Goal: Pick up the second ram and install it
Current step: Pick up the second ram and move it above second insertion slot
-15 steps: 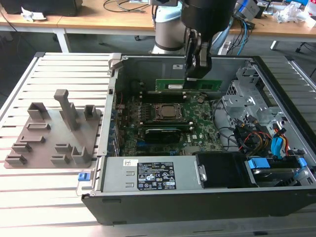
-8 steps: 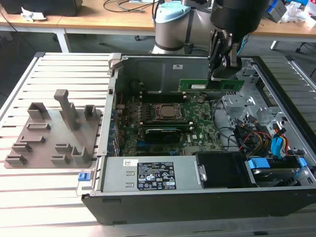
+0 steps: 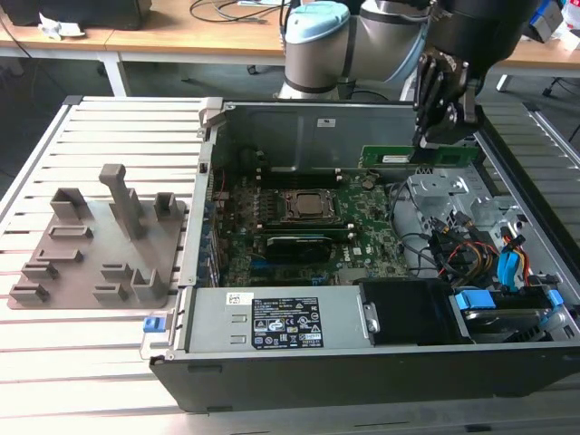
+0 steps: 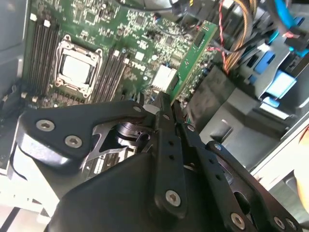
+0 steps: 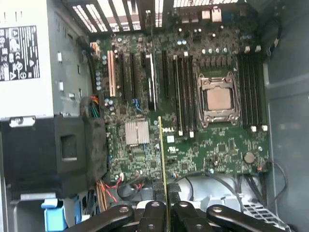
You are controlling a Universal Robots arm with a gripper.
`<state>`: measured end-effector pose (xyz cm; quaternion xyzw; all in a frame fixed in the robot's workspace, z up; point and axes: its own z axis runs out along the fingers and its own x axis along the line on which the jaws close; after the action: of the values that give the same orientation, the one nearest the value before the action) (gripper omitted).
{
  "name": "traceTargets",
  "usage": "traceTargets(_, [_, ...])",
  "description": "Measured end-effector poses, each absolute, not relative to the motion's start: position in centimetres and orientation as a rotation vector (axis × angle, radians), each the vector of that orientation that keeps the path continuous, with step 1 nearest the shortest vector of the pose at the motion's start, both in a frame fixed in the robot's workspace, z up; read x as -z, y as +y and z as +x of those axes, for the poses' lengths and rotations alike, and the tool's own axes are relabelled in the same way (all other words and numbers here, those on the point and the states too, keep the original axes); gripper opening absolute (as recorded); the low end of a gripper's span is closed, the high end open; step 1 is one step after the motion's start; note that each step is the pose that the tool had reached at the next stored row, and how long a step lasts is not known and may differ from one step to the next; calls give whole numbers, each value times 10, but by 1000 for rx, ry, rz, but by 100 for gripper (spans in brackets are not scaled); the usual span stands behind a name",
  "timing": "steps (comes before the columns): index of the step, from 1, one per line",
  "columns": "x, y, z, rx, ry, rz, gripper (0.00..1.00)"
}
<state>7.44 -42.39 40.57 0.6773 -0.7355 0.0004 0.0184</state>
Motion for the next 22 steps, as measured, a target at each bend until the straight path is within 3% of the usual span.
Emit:
traceTargets(12, [-406,-422,117,-3,-2283,2102,14])
traceTargets(22, [-393,-422,65,1,-2286,2104,14])
